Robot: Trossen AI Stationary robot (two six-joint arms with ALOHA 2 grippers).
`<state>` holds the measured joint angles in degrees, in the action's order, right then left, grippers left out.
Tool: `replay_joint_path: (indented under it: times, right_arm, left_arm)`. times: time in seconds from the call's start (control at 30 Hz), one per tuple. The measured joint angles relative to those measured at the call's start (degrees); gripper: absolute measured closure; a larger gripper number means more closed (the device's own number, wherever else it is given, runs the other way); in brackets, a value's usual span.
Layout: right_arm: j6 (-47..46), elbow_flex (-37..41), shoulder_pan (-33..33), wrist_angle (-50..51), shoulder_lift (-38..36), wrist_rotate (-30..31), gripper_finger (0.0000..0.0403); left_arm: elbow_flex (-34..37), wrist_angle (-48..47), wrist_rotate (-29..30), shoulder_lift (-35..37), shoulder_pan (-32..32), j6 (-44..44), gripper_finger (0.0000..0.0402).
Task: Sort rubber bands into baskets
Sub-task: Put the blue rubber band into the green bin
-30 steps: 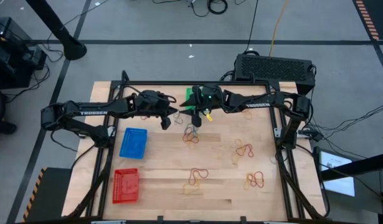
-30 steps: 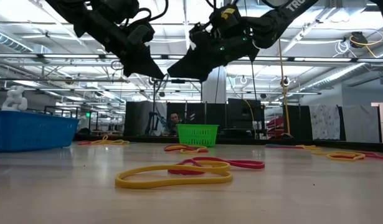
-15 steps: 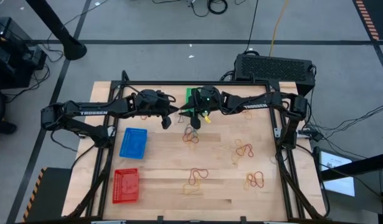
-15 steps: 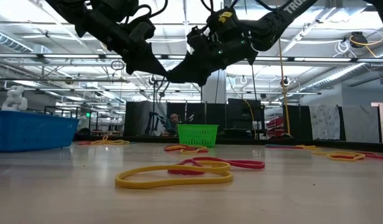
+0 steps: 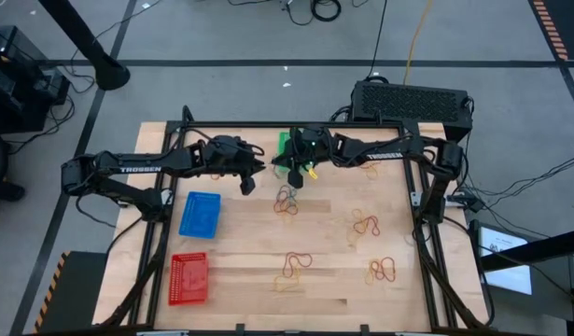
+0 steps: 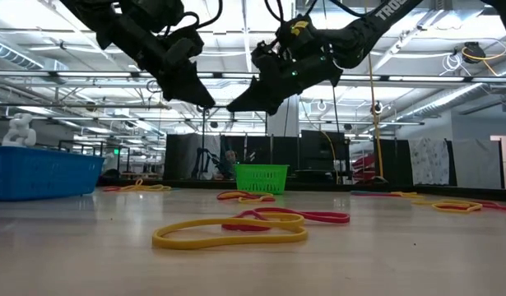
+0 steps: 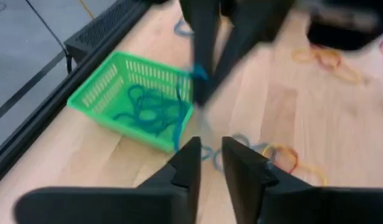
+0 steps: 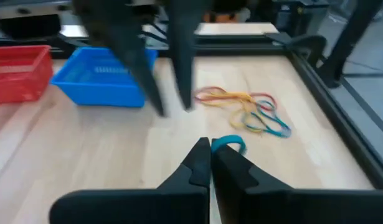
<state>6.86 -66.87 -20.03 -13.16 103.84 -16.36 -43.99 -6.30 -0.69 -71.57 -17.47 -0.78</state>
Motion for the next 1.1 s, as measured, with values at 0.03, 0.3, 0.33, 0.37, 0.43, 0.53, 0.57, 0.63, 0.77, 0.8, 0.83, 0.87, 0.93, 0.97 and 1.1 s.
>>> replay_joint_path:
  times: [0.03, 0.3, 0.33, 0.37, 0.43, 0.53, 0.57, 0.63, 0.77, 0.8, 0.83, 0.87, 0.93, 0.97, 1.1]
  right_arm:
    - [0.0, 0.0, -0.5, 0.6, -0.2, 0.1, 0.0402]
    - [1.3, 0.0, -3.9, 4.4, -3.0, 5.6, 0.0402]
    - [2.1, 0.0, -4.0, 4.1, -3.4, 8.0, 0.0402]
    - [2.6, 0.0, -4.2, 4.3, -3.7, 10.4, 0.0402]
    - [2.8, 0.0, -4.5, 4.9, -3.9, 13.9, 0.0403]
    - [2.8, 0.0, -4.8, 4.7, -2.7, 15.5, 0.0403]
    - [2.7, 0.0, -5.0, 4.5, -2.0, 15.6, 0.0403]
    - [2.2, 0.0, -5.2, 4.5, -0.4, 16.6, 0.0403]
    - [-0.5, 0.0, -5.9, 4.9, 1.9, 16.3, 0.0403]
    - [-1.0, 0.0, -5.9, 4.8, 2.1, 16.3, 0.0403]
    - [-1.5, 0.0, -5.9, 5.0, 2.1, 16.3, 0.0403]
    - [-2.0, 0.0, -5.8, 5.7, 2.2, 16.2, 0.0403]
    - [-3.2, 0.0, -5.5, 7.2, 2.2, 16.0, 0.0403]
    - [-3.6, 0.0, -5.3, 8.0, 2.2, 16.0, 0.0403]
    - [-4.7, 0.0, -5.4, 12.0, 2.2, 16.0, 0.0397]
  left_arm:
    - [0.0, -0.8, 1.0, 0.0, 0.0, 0.1, 0.0310]
    - [0.1, -10.7, 11.4, 0.9, -1.9, 2.5, 0.0279]
    - [0.2, -10.6, 11.3, 1.0, -2.4, 2.9, 0.0279]
    - [0.3, -10.1, 11.3, 1.3, -2.9, 3.4, 0.0279]
    - [1.2, -9.4, 11.3, 2.0, -4.2, 4.3, 0.0279]
    - [3.7, -4.4, 10.1, 3.3, -6.3, 4.6, 0.0279]
    - [4.6, -1.8, 7.9, 3.7, -7.2, 4.6, 0.0279]
    - [6.7, 4.7, 1.5, 4.6, -8.7, 4.5, 0.0279]
    - [9.9, 16.7, -13.8, 4.8, -10.3, 4.5, 0.0278]
    - [10.5, 19.0, -16.7, 4.8, -10.3, 4.6, 0.0278]
    - [11.1, 21.2, -18.7, 4.8, -10.2, 4.6, 0.0278]
    - [11.7, 23.0, -20.3, 4.8, -10.0, 4.7, 0.0278]
    - [12.4, 24.0, -22.5, 4.8, -9.2, 6.2, 0.0278]
    - [12.5, 23.9, -23.2, 4.7, -8.7, 7.2, 0.0278]
    - [12.5, 24.5, -27.9, 4.7, -6.7, 8.9, 0.0278]
